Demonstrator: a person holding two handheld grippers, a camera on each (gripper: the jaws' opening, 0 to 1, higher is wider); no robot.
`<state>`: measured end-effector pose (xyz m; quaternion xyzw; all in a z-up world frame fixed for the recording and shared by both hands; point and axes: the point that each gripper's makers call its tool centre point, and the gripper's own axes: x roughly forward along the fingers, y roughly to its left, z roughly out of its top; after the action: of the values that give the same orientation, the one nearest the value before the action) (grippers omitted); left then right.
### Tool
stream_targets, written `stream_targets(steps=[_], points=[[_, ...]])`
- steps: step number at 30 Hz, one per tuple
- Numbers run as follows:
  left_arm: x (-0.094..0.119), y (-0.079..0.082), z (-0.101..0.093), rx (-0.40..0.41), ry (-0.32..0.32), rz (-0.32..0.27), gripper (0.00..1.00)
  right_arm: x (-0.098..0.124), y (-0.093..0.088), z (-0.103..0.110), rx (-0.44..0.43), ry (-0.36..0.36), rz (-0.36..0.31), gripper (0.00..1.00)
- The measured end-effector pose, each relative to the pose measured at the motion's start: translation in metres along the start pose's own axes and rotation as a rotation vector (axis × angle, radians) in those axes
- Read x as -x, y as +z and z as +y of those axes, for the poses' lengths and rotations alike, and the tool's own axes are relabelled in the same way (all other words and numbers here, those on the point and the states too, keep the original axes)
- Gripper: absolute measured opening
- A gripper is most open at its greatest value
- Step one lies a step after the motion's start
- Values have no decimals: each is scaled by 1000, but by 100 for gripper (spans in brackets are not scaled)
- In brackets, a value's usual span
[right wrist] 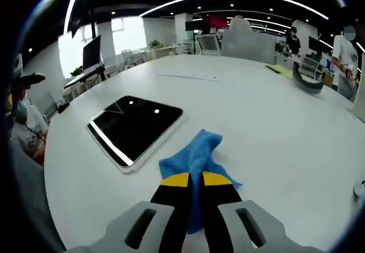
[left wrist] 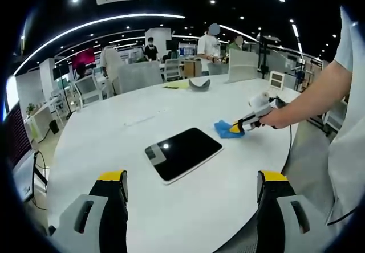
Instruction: Wipe the mirror surface with the cleaning cloth until all visible marks leave the cleaned area.
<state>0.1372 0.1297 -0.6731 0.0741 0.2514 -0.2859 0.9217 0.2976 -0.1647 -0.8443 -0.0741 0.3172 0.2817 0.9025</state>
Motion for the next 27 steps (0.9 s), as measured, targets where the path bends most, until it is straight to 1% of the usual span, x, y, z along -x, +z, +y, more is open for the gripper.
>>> stream_targets(steps=[5,8,13,15,17,19,22,24,25,27], points=[[-2,-1,-1,0,2,10,95,-3,-7,-1,16,0,10,1],[-2,-1,-1,-9,3,15,95,-3,-7,-1,2,2,-3,1],[-5,-1,-2,-6,2,17,95,-2,-7,0,19,17,-7,1],[-7,-1,-3,-3,0,15,95,-3,-7,-1,18,17,-10,1],[-7,0,-3,-4,0,13,95,-3,-7,-1,34,16,-15,2],[-7,0,-2,-4,1,13,95,-1,-7,0,25,25,-25,2],[-7,-2,-1,-2,3,14,95,-2,-7,1,51,50,-32,2],[-7,-5,0,1,4,25,95,-2,-7,1,61,65,-30,2],[-7,-5,0,0,4,25,95,-2,-7,1,82,79,-26,3],[-6,-4,-1,1,4,23,95,-2,-7,1,76,91,-28,3]])
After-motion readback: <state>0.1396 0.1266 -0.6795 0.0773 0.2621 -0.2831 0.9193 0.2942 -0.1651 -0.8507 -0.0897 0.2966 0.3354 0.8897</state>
